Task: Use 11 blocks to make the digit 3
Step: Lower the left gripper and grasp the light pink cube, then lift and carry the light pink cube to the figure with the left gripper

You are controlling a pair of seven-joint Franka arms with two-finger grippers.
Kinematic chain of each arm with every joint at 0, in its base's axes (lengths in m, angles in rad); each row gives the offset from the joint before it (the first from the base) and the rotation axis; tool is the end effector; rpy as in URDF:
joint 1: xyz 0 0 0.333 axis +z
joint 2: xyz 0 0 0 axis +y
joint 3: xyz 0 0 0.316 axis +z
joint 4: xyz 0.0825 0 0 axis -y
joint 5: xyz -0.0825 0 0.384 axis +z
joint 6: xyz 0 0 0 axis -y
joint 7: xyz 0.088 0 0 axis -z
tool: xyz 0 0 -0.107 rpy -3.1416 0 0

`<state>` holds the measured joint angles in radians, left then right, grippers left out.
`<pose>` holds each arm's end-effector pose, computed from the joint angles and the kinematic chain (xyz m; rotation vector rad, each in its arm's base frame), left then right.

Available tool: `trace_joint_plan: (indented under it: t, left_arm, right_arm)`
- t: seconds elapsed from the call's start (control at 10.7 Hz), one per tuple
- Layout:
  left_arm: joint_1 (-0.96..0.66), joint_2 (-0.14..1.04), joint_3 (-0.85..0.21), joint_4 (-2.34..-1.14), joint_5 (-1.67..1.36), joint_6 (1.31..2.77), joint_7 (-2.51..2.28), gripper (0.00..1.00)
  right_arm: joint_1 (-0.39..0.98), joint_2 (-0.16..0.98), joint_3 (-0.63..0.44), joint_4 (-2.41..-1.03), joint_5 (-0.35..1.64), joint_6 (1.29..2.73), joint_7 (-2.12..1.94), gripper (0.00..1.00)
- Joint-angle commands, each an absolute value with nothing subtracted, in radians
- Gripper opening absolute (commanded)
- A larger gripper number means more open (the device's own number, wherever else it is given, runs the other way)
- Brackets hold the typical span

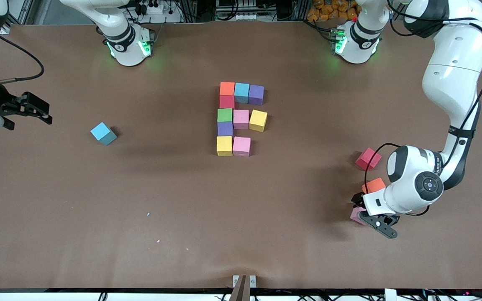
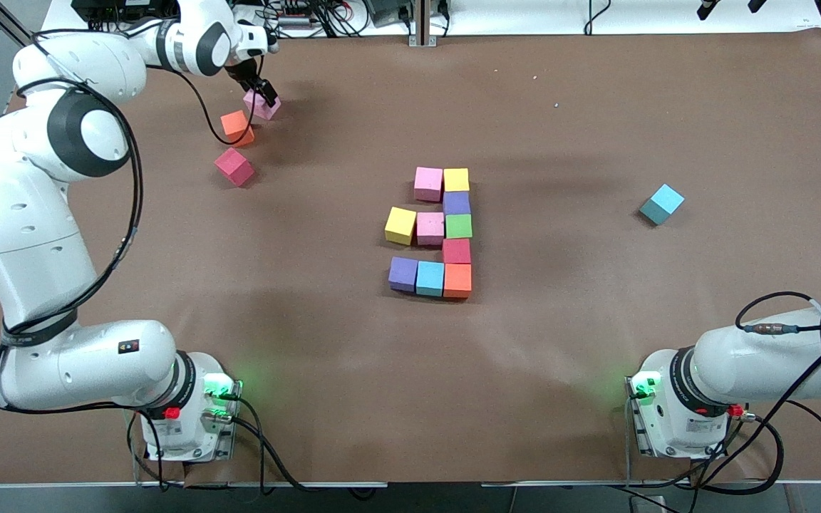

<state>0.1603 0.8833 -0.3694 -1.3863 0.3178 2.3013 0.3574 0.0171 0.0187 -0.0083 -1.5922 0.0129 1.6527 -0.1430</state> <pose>0.7357 -0.0881 0.2111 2.9596 -0.9654 0.1522 0.5678 0.0063 0.6112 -3.1221 -0.2362 -0.0666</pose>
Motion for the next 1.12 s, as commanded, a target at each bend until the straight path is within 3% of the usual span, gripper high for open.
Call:
trace_joint_plan:
  t: [0.0, 0.19, 0.37, 1.03]
  left_arm:
    - [0.152, 0.9, -0.36, -1.361, 0.316, 2.307, 0.384, 0.61]
    - [0.15, 0.891, -0.36, -1.368, 0.342, 2.306, 0.385, 0.06]
    - [0.152, 0.862, -0.37, -1.408, 0.373, 2.301, 0.394, 0.02]
    - [0.158, 0.562, -0.471, -1.823, 0.373, 2.299, 0.394, 0.03]
  right_arm:
    - [0.008, 0.021, -0.009, -1.594, 0.003, 1.664, -0.14, 1.0]
    - [0.003, 0.023, -0.009, -1.595, 0.003, 1.667, -0.141, 1.0]
    - [0.006, 0.028, -0.009, -1.594, 0.003, 1.667, -0.14, 1.0]
    - [0.006, 0.032, -0.009, -1.594, 0.005, 1.667, -0.14, 1.0]
